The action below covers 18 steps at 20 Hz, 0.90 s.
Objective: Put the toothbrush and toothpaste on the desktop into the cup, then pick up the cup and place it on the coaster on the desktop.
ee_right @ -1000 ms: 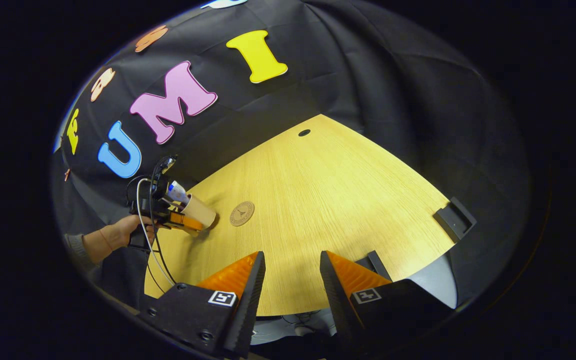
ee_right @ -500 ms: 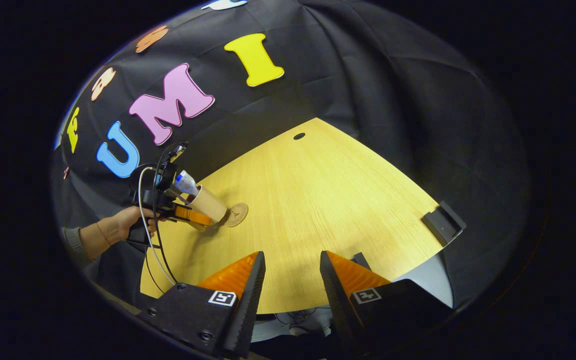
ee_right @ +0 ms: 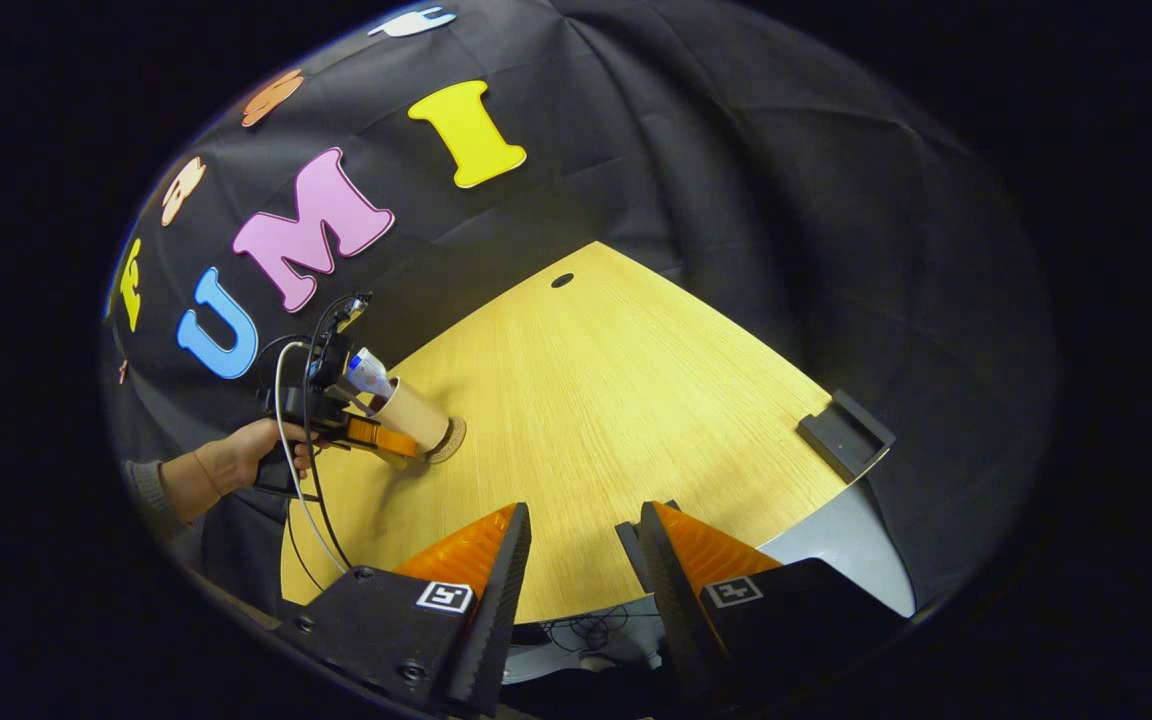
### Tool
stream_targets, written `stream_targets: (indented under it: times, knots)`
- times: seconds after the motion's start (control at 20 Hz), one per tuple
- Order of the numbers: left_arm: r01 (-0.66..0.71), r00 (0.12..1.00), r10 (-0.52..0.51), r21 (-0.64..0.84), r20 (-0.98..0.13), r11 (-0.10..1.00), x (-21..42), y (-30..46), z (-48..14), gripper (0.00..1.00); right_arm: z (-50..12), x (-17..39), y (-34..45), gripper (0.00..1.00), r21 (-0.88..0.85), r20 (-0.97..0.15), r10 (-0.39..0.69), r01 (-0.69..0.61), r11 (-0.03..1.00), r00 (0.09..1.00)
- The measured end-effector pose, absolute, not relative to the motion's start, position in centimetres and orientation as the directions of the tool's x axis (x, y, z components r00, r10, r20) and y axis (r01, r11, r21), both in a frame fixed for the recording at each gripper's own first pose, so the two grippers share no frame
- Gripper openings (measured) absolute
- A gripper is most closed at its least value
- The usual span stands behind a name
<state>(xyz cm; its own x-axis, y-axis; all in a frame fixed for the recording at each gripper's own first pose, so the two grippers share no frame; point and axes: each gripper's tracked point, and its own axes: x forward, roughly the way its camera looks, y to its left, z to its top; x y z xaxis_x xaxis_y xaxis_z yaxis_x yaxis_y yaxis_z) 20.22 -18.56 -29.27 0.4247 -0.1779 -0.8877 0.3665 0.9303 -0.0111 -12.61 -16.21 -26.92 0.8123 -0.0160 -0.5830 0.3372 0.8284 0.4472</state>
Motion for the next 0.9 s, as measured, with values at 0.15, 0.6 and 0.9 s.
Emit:
stream_targets:
  times: [0.15, 0.6, 0.9]
  knots:
    - [0.373, 0.421, -0.171, -0.002, -0.891, 0.928, 20.1, -18.8, -29.6, 0.30, -27.0, -12.6, -16.2, 0.69, 0.451, -0.585, -0.016, 0.341, 0.825, 0.811]
    - [0.368, 0.421, -0.161, 0.006, -0.893, 0.930, 20.3, -18.9, -30.5, 0.30, -27.5, -12.9, -16.2, 0.69, 0.445, -0.590, -0.014, 0.340, 0.829, 0.807]
    - [0.372, 0.408, -0.150, 0.014, -0.900, 0.928, 19.9, -19.3, -30.8, 0.36, -28.0, -13.5, -16.2, 0.69, 0.447, -0.589, -0.017, 0.344, 0.826, 0.808]
